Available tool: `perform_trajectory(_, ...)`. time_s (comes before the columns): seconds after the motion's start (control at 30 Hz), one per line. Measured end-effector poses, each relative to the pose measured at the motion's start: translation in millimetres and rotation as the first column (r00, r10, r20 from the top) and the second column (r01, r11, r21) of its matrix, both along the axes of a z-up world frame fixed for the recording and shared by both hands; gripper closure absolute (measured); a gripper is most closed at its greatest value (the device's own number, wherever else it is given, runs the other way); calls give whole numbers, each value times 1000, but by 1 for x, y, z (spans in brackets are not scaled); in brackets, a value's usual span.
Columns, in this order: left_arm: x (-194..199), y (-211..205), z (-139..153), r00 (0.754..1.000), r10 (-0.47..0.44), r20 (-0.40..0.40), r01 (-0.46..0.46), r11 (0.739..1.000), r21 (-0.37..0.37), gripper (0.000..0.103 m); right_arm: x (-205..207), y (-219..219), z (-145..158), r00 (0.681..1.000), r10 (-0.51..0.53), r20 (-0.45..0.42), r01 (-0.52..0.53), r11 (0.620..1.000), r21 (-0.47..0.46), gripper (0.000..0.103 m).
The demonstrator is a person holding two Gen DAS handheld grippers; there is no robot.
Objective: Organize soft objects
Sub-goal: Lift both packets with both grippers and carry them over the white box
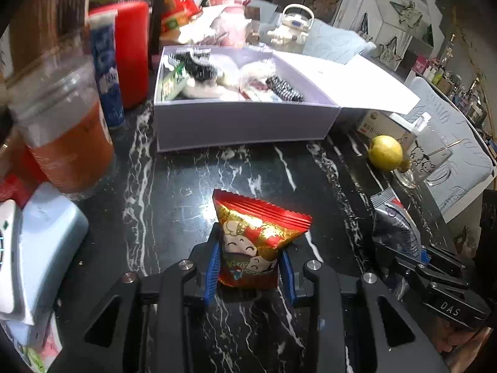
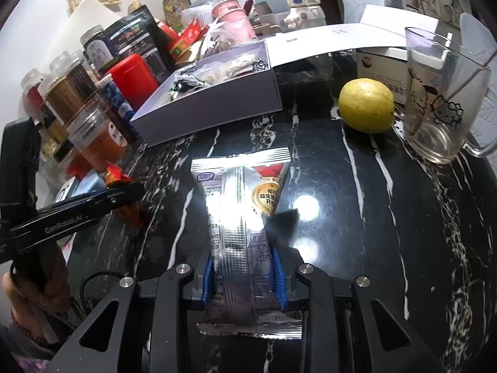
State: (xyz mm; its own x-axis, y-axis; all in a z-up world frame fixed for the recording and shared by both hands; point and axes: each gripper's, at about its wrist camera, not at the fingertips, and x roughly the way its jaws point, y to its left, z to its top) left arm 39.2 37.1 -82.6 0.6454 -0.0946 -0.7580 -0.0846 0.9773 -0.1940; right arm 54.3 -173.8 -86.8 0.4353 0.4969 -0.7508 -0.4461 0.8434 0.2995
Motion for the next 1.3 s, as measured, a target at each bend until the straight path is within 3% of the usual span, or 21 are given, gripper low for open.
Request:
perform_trajectory(0.33, -21, -8, 28, 996, -26, 86, 25, 1000, 6, 70, -17, -2, 16, 999, 6, 32, -7, 1000, 28, 73)
perform_trajectory(0.77, -37, -4, 71, 981, -32, 190, 30, 999, 13, 70, -34, -5, 58, 991, 16, 136, -21, 999, 42, 73)
perform_trajectory(1.3, -25, 8, 120, 949, -21, 314, 3, 998, 57, 70, -21, 7, 107, 967, 68, 246, -82, 996, 47, 73)
